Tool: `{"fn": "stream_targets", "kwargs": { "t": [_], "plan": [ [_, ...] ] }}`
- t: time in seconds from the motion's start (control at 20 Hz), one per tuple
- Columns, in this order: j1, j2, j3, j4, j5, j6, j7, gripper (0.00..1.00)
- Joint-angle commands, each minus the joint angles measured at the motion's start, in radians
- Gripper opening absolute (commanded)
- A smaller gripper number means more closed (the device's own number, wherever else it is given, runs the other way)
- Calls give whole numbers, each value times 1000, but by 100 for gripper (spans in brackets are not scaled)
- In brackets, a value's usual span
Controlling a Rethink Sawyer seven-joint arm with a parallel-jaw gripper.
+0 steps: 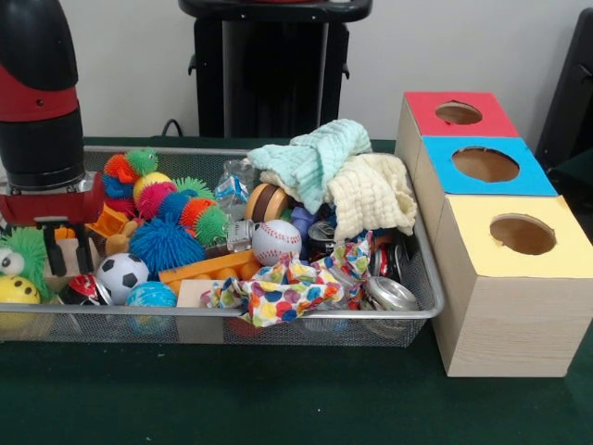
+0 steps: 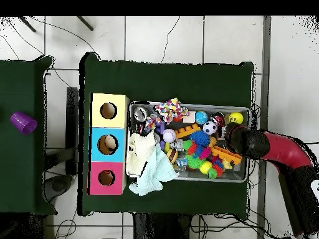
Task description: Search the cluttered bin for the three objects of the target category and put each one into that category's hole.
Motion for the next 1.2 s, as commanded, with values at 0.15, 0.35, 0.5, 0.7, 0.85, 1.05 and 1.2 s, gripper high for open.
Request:
{"fn": "stream_targets", "kwargs": {
  "t": [0.15,0.35,0.5,0.7,0.85,1.05,1.2],
  "plan": [
    [-29,62,33,-68,-99,64,-292,100],
    [-42,64,45,-74,-89,114,-340,100],
    [-49,68,42,-74,-91,132,-353,100],
    [-56,80,43,-71,-94,133,-351,100],
    [-60,79,48,-71,-88,152,-363,100],
    [-63,57,49,-47,-85,164,-357,100],
    [-60,32,45,-18,-89,155,-339,100]
  ]
}}
